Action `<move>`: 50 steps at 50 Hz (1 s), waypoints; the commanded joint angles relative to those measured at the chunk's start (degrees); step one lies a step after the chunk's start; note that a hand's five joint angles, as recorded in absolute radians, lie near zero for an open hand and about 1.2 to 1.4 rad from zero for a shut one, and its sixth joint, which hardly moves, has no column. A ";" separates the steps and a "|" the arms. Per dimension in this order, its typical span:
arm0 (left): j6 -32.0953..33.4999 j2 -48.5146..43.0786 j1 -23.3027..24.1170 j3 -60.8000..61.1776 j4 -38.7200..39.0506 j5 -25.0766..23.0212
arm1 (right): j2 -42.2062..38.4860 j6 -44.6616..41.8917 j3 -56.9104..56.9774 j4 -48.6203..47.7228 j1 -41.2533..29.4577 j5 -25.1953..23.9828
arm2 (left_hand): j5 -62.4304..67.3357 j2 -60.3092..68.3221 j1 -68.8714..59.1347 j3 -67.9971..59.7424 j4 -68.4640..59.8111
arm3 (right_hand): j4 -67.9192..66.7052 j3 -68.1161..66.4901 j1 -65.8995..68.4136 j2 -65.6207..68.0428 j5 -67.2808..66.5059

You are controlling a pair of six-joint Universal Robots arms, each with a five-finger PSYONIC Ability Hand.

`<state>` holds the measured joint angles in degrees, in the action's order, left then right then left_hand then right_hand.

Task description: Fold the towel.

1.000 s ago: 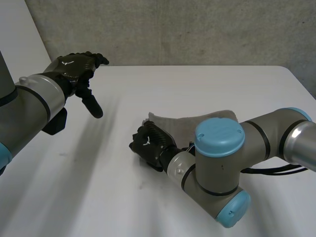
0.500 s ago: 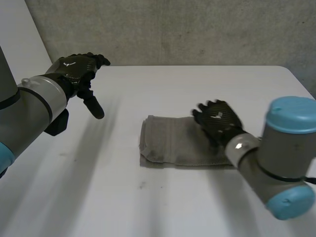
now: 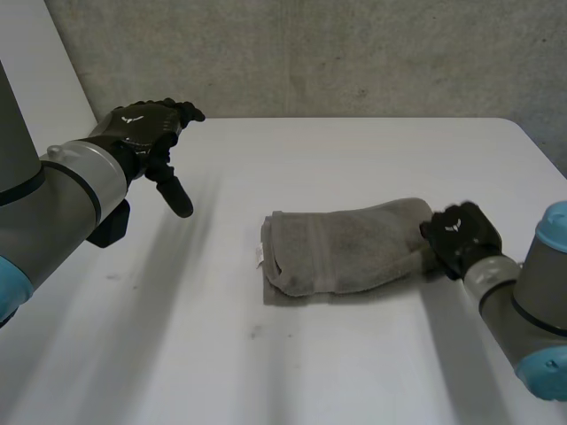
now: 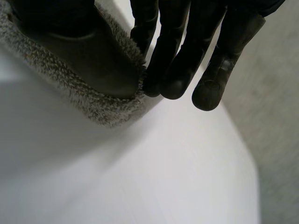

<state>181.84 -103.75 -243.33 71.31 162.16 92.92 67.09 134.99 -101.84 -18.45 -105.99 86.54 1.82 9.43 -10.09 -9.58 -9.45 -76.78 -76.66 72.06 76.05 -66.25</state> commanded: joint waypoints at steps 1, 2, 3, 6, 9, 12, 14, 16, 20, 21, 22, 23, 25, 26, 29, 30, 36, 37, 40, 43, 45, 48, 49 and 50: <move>0.00 0.13 0.14 -0.03 0.00 -0.02 | -2.30 -9.81 9.18 -2.63 -16.84 -0.41 | -1.82 0.57 0.09 -0.42 -0.55 | -3.22 -3.34 7.94 3.95 -3.75; 0.00 0.13 0.14 -0.03 0.00 -0.02 | -2.32 -9.83 9.20 -2.64 -16.88 -0.41 | -1.82 0.57 0.09 -0.42 -0.55 | -3.22 -3.34 7.94 3.95 -3.75; 0.00 0.22 0.14 -0.03 0.00 -0.02 | -3.88 -12.27 11.20 -3.34 -20.36 -0.76 | -1.82 0.57 0.09 -0.42 -0.55 | -3.22 -3.34 7.94 3.95 -3.75; 0.00 0.22 0.05 -0.03 0.00 0.07 | -7.22 -17.45 14.20 -4.66 -25.73 -1.46 | -1.82 0.57 0.09 -0.42 -0.55 | -3.22 -3.34 7.94 3.95 -3.75; 0.00 0.22 0.05 -0.03 0.00 -0.02 | -11.26 -21.76 16.05 -3.96 -29.52 -4.70 | -1.82 0.57 0.09 -0.42 -0.55 | -3.22 -3.34 7.94 3.95 -3.75; -0.08 0.22 0.05 -0.03 0.00 -0.02 | -13.04 -23.19 16.41 -3.61 -30.77 -6.83 | -1.82 0.57 0.09 -0.42 -0.55 | -3.22 -3.34 7.94 3.95 -3.75; -0.09 0.22 0.14 -0.03 0.00 0.07 | -15.05 -23.80 16.32 -3.26 -31.64 -10.33 | -1.82 0.57 0.09 -0.42 -0.55 | -3.22 -3.34 7.94 3.95 -3.75; -0.09 0.22 0.23 -0.03 0.00 -0.02 | -15.15 -23.89 16.58 -3.43 -31.65 -10.52 | -1.82 0.57 0.09 -0.42 -0.55 | -3.22 -3.34 7.94 3.95 -3.75; -0.09 -0.49 0.75 -0.03 0.52 -0.02 | -13.48 -21.70 16.67 -3.96 -31.38 -7.71 | -1.82 0.57 0.09 -0.42 -0.55 | 49.87 49.76 -45.15 -49.14 49.34; -0.09 -0.49 0.75 -0.03 0.53 -0.02 | -11.39 -18.48 16.58 -4.31 -31.21 -4.75 | -1.82 0.57 0.09 -0.42 -0.55 | 66.78 66.66 -62.06 -66.05 66.24; -0.09 -0.66 0.75 0.06 1.49 -0.02 | -9.46 -13.83 16.50 -4.92 -30.25 -1.85 | -1.82 0.57 0.09 -0.42 -0.55 | 66.78 66.66 -62.06 -66.05 66.24; -0.09 -1.27 0.75 0.24 2.63 -0.02 | -9.44 -13.79 16.50 -4.93 -30.24 -1.82 | -1.82 0.57 0.09 -0.42 -0.55 | 66.78 66.66 -62.06 -66.05 66.24; -0.17 -2.15 0.84 0.67 3.94 0.07 | -5.67 -0.94 15.36 -5.28 -25.61 1.42 | -1.82 0.57 0.09 -0.42 -0.55 | 66.78 66.66 -62.06 -66.05 66.24; -0.17 -2.16 0.84 0.68 3.96 0.07 | -5.66 -0.87 15.35 -5.28 -25.58 1.44 | -1.82 0.57 0.09 -0.42 -0.55 | 66.78 66.66 -62.06 -66.05 66.24; -1.23 -3.91 1.54 1.82 6.94 0.07 | -1.61 13.11 14.12 -4.49 -21.63 1.61 | -1.82 0.57 0.09 -0.42 -0.55 | 66.78 66.66 -62.06 -66.05 66.24; -2.18 -5.13 2.50 2.25 8.77 0.07 | 0.30 19.29 13.51 -3.62 -20.15 1.52 | -1.82 0.57 0.09 -0.42 -0.55 | 66.78 66.66 -62.06 -66.05 66.24; -6.67 -11.98 6.28 2.96 16.07 -0.02 | 0.76 34.80 15.08 4.11 -14.96 -0.84 | -1.60 0.78 -0.12 -0.63 -0.76 | 66.78 66.66 -62.06 -66.05 66.24; -6.68 -12.00 6.29 2.96 16.09 -0.02 | 0.76 34.82 15.09 4.13 -14.95 -0.85 | -1.60 0.78 -0.13 -0.63 -0.77 | 66.78 66.66 -62.06 -66.05 66.24; -8.87 -16.57 7.96 1.99 19.60 -0.11 | -2.30 35.26 17.27 7.80 -13.55 -2.08 | -1.27 1.12 -0.46 -0.97 -1.10 | 66.78 66.66 -62.06 -66.05 66.24; -10.28 -20.79 9.54 0.50 21.97 -0.11 | -5.29 35.52 19.04 11.06 -13.28 -2.96 | -1.10 1.29 -0.63 -1.14 -1.27 | 66.78 66.66 -62.06 -66.05 66.24; -10.46 -22.46 10.07 -0.29 22.41 -0.11 | -6.36 35.61 19.57 12.30 -13.19 -3.05 | -1.10 1.29 -0.63 -1.14 -1.27 | 66.78 66.66 -62.06 -66.05 66.24; -10.72 -24.57 10.42 -1.35 23.03 -0.20 | -7.67 35.70 19.66 13.44 -12.84 -3.48 | -0.93 1.46 -0.80 -1.31 -1.44 | 66.78 66.66 -62.06 -66.05 66.24; -10.89 -25.27 10.42 -1.69 23.46 -0.20 | -7.94 35.70 19.49 13.18 -12.58 -3.66 | -0.60 1.79 -1.13 -1.64 -1.77 | 66.78 66.66 -62.06 -66.05 66.24; -11.24 -26.14 10.51 -2.13 24.08 -0.20 | -7.94 35.70 19.48 13.18 -12.57 -3.66 | -0.26 2.13 -1.47 -1.98 -2.11 | 66.78 66.66 -62.06 -66.05 66.24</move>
<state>171.37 -125.93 -233.42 71.27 184.61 92.79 61.48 171.47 -82.76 -6.62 -118.90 83.52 1.82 9.46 -10.09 -9.59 -9.46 -14.74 -13.95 13.52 13.83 -3.46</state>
